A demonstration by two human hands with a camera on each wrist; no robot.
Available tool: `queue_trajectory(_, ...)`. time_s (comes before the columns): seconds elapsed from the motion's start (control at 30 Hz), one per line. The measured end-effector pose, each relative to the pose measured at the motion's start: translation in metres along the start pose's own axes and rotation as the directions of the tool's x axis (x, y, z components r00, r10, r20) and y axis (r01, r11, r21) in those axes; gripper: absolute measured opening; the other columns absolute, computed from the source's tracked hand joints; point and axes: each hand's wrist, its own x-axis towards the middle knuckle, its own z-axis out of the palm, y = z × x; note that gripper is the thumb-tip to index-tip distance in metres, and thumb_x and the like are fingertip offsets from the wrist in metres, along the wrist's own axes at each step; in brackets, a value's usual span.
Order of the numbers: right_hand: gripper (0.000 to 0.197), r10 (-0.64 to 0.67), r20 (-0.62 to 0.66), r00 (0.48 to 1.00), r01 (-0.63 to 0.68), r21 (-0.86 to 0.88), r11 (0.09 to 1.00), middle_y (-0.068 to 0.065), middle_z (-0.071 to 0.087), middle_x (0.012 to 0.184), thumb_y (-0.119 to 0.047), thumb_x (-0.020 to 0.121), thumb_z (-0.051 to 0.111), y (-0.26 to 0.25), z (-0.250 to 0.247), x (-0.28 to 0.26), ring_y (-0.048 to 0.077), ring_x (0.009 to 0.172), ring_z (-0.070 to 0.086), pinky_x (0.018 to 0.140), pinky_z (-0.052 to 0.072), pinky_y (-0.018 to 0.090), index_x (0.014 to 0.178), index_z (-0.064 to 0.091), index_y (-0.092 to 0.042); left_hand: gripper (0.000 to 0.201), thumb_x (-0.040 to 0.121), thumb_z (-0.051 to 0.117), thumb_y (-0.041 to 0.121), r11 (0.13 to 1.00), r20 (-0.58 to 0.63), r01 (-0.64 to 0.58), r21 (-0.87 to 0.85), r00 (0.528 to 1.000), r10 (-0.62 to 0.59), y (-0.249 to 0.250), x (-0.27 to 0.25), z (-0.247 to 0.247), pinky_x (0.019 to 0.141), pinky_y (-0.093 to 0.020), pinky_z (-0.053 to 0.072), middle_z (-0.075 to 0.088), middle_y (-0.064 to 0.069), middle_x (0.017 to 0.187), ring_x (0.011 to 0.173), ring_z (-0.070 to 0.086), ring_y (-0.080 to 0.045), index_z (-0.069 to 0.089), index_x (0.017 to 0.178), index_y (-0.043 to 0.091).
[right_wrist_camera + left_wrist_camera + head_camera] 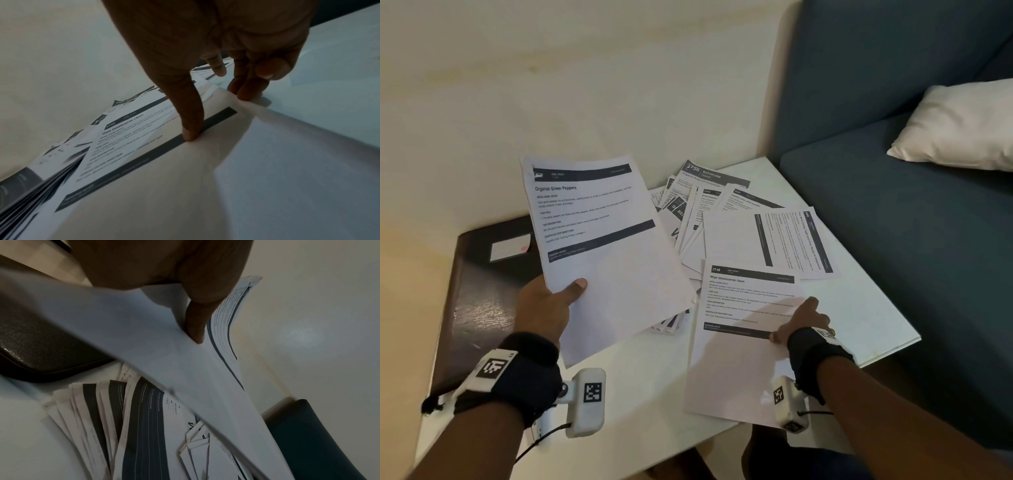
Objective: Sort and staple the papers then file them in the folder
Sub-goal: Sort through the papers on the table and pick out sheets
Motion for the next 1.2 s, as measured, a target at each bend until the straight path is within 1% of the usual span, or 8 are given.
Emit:
queue_trajectory(0.1,0.077,0.008,-0.021,1.0,-0.006,0.067,0.998,0.018,0.054,0.115,-0.018,0.068,0.084,0.003,-0.001,0.003,0.041,0.111,0.055,0.093,0.048,0.046,0.121,0.029,-0.012,0.019,0.095,0.063,0.017,1.0,0.021,-0.004,0.001,1.0,0.004,-0.003,0.001,0.0,0.089,-0.041,0.043,0.06,-0.006,0.111,0.1,0.055,-0.029,0.058,0.113,0.014)
queue_trajectory(0.2,0.036,-0.049,-0.071,0.996,0.054,0.07,0.996,0.012,0.059,0.098,-0.018,0.079,0.069,0.009,0.0,0.005,0.038,0.103,0.059,0.088,0.051,0.043,0.103,0.042,-0.014,0.019,0.095,0.063,0.017,1.0,0.037,-0.001,0.001,0.999,0.001,-0.005,0.002,-0.002,0.09,-0.043,0.044,0.061,-0.007,0.112,0.101,0.056,-0.031,0.057,0.112,0.014)
queue_trajectory(0.27,0.016,-0.109,-0.089,0.99,0.113,0.044,0.993,0.011,0.066,0.101,-0.02,0.084,0.061,0.012,0.0,0.005,0.034,0.095,0.061,0.083,0.051,0.037,0.098,0.057,-0.014,0.019,0.095,0.063,0.018,1.0,0.056,0.009,-0.006,0.998,-0.009,-0.005,0.002,-0.002,0.092,-0.047,0.046,0.062,-0.008,0.112,0.102,0.058,-0.032,0.057,0.112,0.015)
queue_trajectory(0.37,0.004,-0.188,-0.128,0.974,0.205,0.136,0.969,0.013,0.067,0.105,-0.017,0.092,0.054,0.008,-0.009,0.001,0.027,0.082,0.056,0.075,0.049,0.034,0.092,0.056,-0.014,0.017,0.095,0.062,0.019,1.0,0.077,0.004,-0.01,0.997,-0.003,-0.004,0.002,-0.002,0.093,-0.048,0.047,0.062,-0.008,0.113,0.102,0.058,-0.032,0.057,0.111,0.016)
queue_trajectory(0.57,0.033,-0.327,-0.151,0.933,0.36,0.426,0.83,0.017,0.061,0.128,-0.014,0.095,0.06,-0.008,-0.038,-0.009,0.039,0.117,0.056,0.102,0.044,0.043,0.126,0.06,-0.003,0.015,0.092,0.065,0.009,0.991,0.111,0.027,-0.13,0.994,-0.012,-0.003,-0.006,0.0,0.092,-0.044,0.046,0.067,0.001,0.1,0.098,0.062,-0.027,0.063,0.099,0.021)
queue_trajectory(0.83,0.026,-0.527,-0.043,0.849,0.394,0.716,0.576,-0.001,0.07,0.115,-0.017,0.092,0.064,-0.045,-0.082,-0.047,0.03,0.107,0.063,0.098,0.049,0.055,0.118,0.066,-0.022,0.02,0.09,0.063,0.0,0.973,0.279,0.06,-0.223,0.96,0.005,0.013,-0.017,0.016,0.066,-0.024,0.052,0.076,0.01,0.084,0.079,0.07,-0.009,0.067,0.099,0.016)
queue_trajectory(1.0,0.025,-0.626,0.017,0.78,0.362,0.804,0.471,0.0,0.074,0.11,-0.008,0.095,0.06,-0.056,-0.097,-0.078,0.031,0.106,0.065,0.098,0.049,0.056,0.116,0.068,-0.019,0.023,0.09,0.063,0.004,0.968,0.354,0.102,-0.23,0.935,-0.015,0.016,-0.021,0.029,0.075,-0.032,0.054,0.076,0.002,0.099,0.094,0.07,-0.022,0.067,0.108,0.017)
queue_trajectory(1.2,0.04,-0.717,0.048,0.695,0.386,0.817,0.429,-0.011,0.069,0.12,-0.055,0.096,0.045,-0.066,-0.092,-0.103,0.016,0.114,0.063,0.102,0.048,0.043,0.126,0.06,-0.034,0.02,0.096,0.06,0.016,0.978,0.423,0.086,-0.188,0.906,0.002,0.018,-0.024,0.04,0.076,-0.038,0.055,0.075,-0.001,0.102,0.095,0.07,-0.028,0.064,0.115,0.022)
